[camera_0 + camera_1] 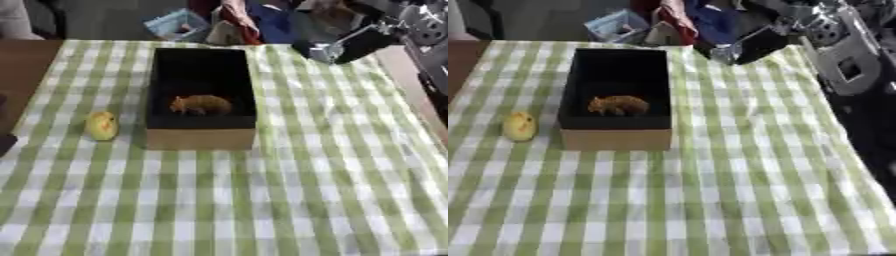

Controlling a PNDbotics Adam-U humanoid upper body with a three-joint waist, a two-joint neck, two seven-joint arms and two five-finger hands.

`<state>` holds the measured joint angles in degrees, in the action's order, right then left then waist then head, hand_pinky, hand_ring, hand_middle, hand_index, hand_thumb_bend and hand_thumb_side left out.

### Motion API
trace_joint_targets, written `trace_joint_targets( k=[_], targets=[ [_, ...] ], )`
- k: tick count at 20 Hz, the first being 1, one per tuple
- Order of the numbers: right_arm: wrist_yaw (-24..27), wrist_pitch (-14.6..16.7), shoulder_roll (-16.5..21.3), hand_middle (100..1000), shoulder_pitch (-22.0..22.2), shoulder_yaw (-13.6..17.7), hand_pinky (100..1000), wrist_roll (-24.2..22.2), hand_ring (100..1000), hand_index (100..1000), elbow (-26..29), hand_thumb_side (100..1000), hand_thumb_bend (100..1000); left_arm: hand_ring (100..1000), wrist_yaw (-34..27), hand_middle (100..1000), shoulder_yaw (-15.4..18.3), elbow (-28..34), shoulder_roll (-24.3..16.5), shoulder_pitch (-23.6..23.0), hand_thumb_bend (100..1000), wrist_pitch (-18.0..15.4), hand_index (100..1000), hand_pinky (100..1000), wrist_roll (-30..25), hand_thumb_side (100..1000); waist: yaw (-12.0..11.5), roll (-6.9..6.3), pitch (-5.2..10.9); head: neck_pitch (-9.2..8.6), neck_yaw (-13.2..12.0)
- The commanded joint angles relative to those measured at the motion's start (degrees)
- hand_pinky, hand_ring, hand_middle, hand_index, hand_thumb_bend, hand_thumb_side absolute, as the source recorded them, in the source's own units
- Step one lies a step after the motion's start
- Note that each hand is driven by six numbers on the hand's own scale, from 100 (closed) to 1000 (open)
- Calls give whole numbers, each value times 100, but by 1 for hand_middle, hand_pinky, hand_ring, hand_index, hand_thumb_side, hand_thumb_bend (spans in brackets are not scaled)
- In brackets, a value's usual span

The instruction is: Pick up objects on the table and place them in the box.

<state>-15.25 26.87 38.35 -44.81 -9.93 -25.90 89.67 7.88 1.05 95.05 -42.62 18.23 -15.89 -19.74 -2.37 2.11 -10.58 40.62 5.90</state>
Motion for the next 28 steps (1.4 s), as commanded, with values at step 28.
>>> trace_joint_targets(
  k=[28],
  targets=[
    [1045, -386, 149, 715, 376, 2, 759, -371, 684, 857, 1256, 380, 132, 536, 3545, 539, -1189, -3249, 725, 2567, 648, -1337, 710, 667, 560, 289, 473, -112, 49, 51, -389]
  ],
)
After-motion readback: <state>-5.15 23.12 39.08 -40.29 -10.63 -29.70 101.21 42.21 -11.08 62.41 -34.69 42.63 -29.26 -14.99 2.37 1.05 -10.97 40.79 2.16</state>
